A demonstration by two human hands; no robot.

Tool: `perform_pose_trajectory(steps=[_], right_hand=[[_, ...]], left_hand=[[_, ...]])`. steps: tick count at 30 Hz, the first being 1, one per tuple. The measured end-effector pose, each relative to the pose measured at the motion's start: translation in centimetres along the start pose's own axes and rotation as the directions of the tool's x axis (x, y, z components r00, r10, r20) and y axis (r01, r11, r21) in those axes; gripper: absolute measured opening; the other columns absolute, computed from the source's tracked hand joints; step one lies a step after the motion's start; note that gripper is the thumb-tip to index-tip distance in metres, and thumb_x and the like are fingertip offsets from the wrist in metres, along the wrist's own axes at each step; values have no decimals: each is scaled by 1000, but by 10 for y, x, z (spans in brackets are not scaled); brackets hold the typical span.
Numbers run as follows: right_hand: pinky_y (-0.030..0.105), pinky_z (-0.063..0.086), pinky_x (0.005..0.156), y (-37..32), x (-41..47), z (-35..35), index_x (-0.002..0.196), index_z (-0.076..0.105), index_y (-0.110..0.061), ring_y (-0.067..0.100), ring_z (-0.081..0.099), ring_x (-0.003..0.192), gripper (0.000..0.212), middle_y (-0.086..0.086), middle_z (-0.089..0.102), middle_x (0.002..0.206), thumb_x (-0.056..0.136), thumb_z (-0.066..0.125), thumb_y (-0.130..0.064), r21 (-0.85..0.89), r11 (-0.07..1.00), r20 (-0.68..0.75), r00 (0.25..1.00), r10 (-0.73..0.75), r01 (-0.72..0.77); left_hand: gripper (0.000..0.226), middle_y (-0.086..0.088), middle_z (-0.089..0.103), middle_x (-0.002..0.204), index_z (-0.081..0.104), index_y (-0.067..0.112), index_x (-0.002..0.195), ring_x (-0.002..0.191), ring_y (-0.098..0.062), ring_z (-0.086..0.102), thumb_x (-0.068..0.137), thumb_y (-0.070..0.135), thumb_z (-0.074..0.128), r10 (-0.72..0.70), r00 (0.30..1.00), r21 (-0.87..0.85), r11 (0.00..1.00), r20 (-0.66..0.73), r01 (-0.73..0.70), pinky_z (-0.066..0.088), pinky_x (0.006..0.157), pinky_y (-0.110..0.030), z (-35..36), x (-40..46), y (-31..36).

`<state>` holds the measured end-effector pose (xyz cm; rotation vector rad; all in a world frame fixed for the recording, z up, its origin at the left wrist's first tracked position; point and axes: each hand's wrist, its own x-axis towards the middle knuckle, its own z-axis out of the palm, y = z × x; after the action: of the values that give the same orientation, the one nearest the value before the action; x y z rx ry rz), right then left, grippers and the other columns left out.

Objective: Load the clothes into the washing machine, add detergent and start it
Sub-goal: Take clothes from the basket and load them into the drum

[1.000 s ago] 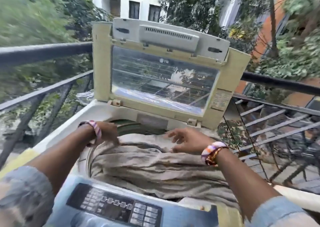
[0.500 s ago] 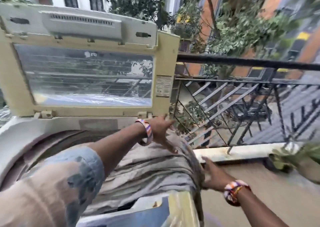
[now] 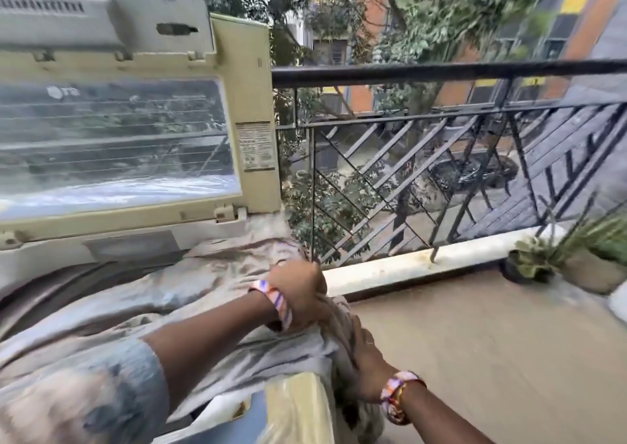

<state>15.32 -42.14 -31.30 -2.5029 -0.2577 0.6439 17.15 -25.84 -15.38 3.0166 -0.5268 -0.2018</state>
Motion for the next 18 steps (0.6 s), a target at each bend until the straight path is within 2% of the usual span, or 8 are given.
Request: perform_pose_trajectory(steps=[3, 4, 6, 7, 9, 12, 15, 18], right_hand=[[37, 17, 118, -5, -5, 1, 141, -29, -15, 32, 4, 145, 150, 13, -13, 154, 28, 55, -67, 8, 999, 12, 999, -31, 31], [36, 16, 119, -3, -2, 5, 143, -24, -17, 29, 3, 145, 148, 10, -12, 155, 29, 57, -67, 11, 999, -9, 999, -36, 36], [34, 23, 117, -1, 0, 10, 147, -2, -27, 20, 16, 144, 130, 2, 8, 156, 42, 68, -60, 58, 994, -102, 991, -83, 89], [29, 31, 113, -4, -1, 9, 145, 14, -31, 16, 28, 140, 112, -1, 24, 152, 53, 74, -50, 98, 987, -155, 982, -109, 125], [10, 43, 90, -19, -6, -1, 134, 44, -22, 9, 49, 121, 69, 0, 53, 132, 72, 73, -23, 245, 958, -253, 964, -83, 147], [18, 42, 75, -54, -7, -34, 109, 65, -4, 6, 58, 91, 34, 7, 67, 99, 76, 60, 5, 395, 891, -442, 897, -31, 225], [12, 39, 67, -102, -13, -76, 110, 63, 6, 14, 57, 96, 36, 8, 63, 101, 77, 50, 15, 446, 841, -614, 788, 40, 305], [13, 36, 62, -155, -31, -123, 110, 62, 6, 14, 50, 92, 32, 12, 63, 108, 83, 47, -2, 422, 783, -781, 622, 58, 457]], left_hand=[[28, -9, 51, 50, 61, 8, 52, 47, -13, 45, 63, 33, 65, -129, 985, -516, 855, -111, 54, 31, 49, -23, -24, -18, -13], [21, -2, 48, 45, 58, 10, 47, 40, -6, 40, 59, 28, 60, -232, 964, -743, 667, -132, 59, 32, 46, -21, -36, -24, -18], [26, 2, 50, 37, 56, 10, 39, 31, -3, 43, 64, 18, 54, -396, 918, -994, 104, -26, 17, 38, 41, -13, -55, -33, -32], [38, 1, 51, 33, 55, 9, 34, 29, -7, 47, 71, 14, 49, -390, 920, -992, -127, 44, -6, 40, 39, -10, -60, -40, -39], [46, -1, 50, 31, 51, 8, 28, 28, -13, 49, 72, 6, 39, -354, 932, -915, -397, 81, -71, 42, 39, -8, -71, -51, -52], [24, 0, 49, 30, 47, 8, 23, 28, -13, 51, 46, 10, 48, -408, 912, -807, -531, -24, -259, 43, 38, -9, -87, -65, -66], [17, -1, 60, 38, 59, 5, 30, 36, -12, 60, 22, 18, 66, -476, 871, -753, -527, -122, -394, 50, 40, -15, -88, -86, -98], [42, -4, 69, 53, 73, 7, 54, 47, -15, 67, 16, 25, 78, -366, 929, -912, -362, -51, -192, 55, 47, -20, -83, -116, -135]])
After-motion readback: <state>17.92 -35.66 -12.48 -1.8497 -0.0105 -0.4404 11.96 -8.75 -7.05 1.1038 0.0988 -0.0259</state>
